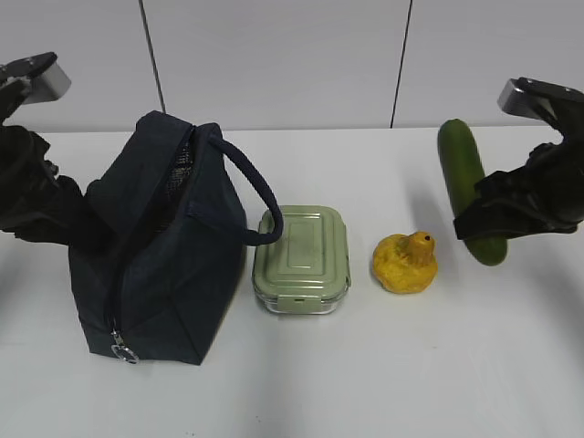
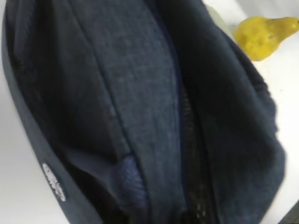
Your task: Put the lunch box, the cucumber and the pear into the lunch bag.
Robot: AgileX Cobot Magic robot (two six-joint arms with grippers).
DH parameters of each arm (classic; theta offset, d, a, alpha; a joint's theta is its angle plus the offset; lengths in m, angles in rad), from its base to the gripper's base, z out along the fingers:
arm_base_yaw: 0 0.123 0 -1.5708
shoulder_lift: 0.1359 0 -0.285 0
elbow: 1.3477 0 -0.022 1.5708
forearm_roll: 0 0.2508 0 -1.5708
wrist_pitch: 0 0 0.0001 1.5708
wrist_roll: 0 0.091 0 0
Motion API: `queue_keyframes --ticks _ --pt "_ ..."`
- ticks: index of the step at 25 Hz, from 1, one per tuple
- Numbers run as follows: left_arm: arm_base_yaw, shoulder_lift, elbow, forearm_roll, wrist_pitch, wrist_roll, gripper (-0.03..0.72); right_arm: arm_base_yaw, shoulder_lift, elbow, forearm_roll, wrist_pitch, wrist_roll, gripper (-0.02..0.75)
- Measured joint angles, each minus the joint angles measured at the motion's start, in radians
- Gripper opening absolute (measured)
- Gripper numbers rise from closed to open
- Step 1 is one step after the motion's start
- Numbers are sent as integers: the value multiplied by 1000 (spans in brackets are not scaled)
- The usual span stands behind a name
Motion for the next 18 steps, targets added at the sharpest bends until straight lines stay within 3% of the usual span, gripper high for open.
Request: queue_keyframes --ticks 2,4,13,18 --pt "0 5 0 22 -21 -12 50 43 0 -2 65 8 -54 351" --pt "0 5 0 24 -24 -14 18 121 0 -21 138 15 -93 351" --pt "-35 5 0 12 -51 -16 1 453 36 -223 469 -82 -156 351" --pt "-42 5 0 -1 -55 -17 1 544 158 -347 564 -98 -163 351"
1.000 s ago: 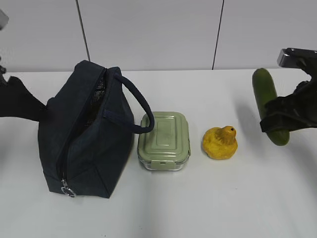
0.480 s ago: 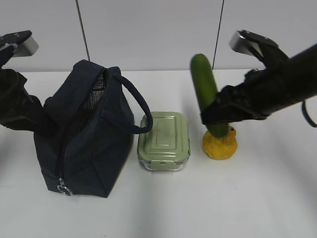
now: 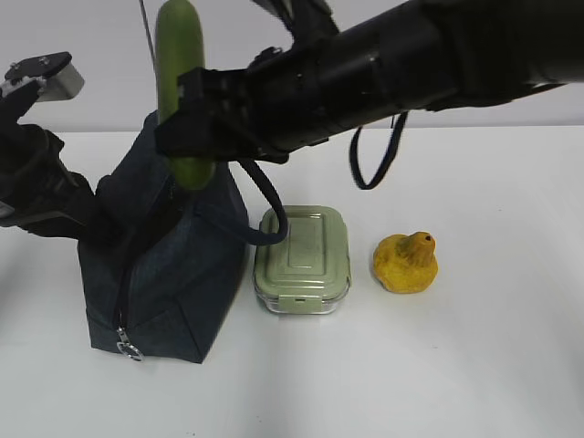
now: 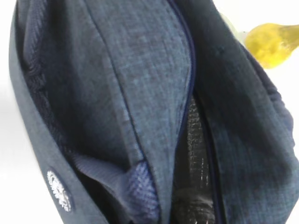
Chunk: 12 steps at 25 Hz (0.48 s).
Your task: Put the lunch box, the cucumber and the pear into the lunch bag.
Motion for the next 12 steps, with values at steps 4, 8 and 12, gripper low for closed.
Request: queue_keyframes --ticks 4,8,12 --pt "0 0 0 -5 -4 0 1 38 88 -63 43 -20 -1 351" --pt "0 0 0 -17 -7 0 1 58 140 -84 70 -70 -2 351" --pt "-1 0 0 -22 -16 0 1 62 179 -84 73 -95 -2 351"
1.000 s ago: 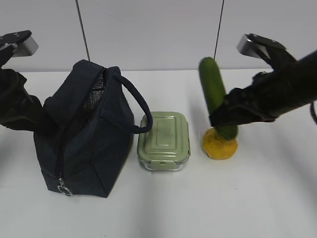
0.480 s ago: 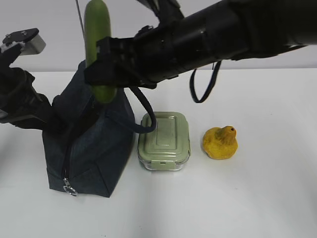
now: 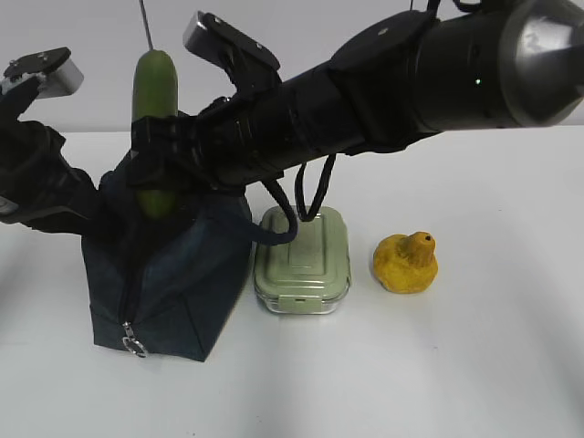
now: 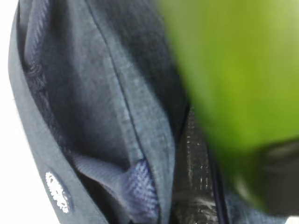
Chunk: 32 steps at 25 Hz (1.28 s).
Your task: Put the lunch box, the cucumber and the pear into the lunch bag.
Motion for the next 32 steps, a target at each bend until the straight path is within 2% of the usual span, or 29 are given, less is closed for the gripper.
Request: queue_keyframes --ticks 3,9,14,16,22,24,28,32 --pt "0 0 0 0 -6 0 1 2 15 -2 -93 2 58 351" --pt "-1 0 0 -4 -20 -1 1 2 15 -2 -516 49 388 351" --pt "-1 0 0 -9 -25 -1 1 4 17 -2 -751 117 590 351" --pt "-1 0 0 -9 -26 -1 1 4 21 -4 -790 136 619 351" --pt "-1 0 0 -9 -26 -1 1 4 33 -9 -797 154 608 354" --pt "-1 0 0 -9 -27 -1 1 4 33 -18 -786 162 582 391" --pt "-1 0 0 -9 -27 -1 1 4 33 -71 -767 211 536 512" --pt "-1 0 0 -9 -27 -1 1 4 33 -134 -771 261 527 514"
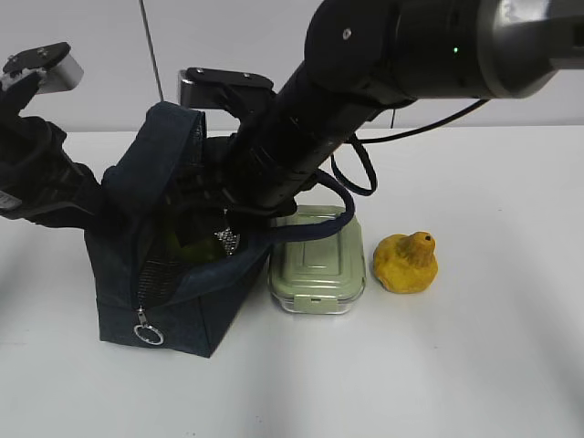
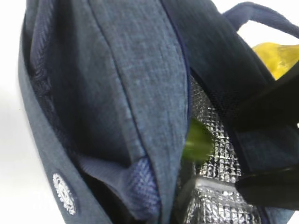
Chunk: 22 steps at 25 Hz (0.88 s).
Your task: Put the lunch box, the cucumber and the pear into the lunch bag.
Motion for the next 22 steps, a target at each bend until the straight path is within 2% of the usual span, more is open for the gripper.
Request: queue_keyframes --ticks 3,5,6,7,8,11,13,17,20,22 --pt "0 0 0 1 0 0 1 0 -24 -21 -45 30 9 504" --pt "0 0 0 1 0 0 1 0 -58 -28 -139 65 68 498" --pt "0 0 0 1 0 0 1 -2 -83 -29 -241 97 127 487" --pt "0 0 0 2 0 0 1 -2 -83 -29 -241 97 127 487" --pt "0 0 0 6 0 0 1 -8 -119 -29 -386 145 195 465" --pt "0 0 0 15 2 0 1 -34 -161 -29 -532 222 271 440" --pt "0 0 0 20 3 0 1 -49 -165 -29 -558 249 284 435" --pt "0 0 0 21 2 0 1 -189 -165 -29 -582 349 297 431" --pt "0 0 0 21 3 0 1 -262 -160 -29 -591 385 291 430" --pt "0 0 0 21 3 0 1 -279 -144 -29 -591 402 282 430"
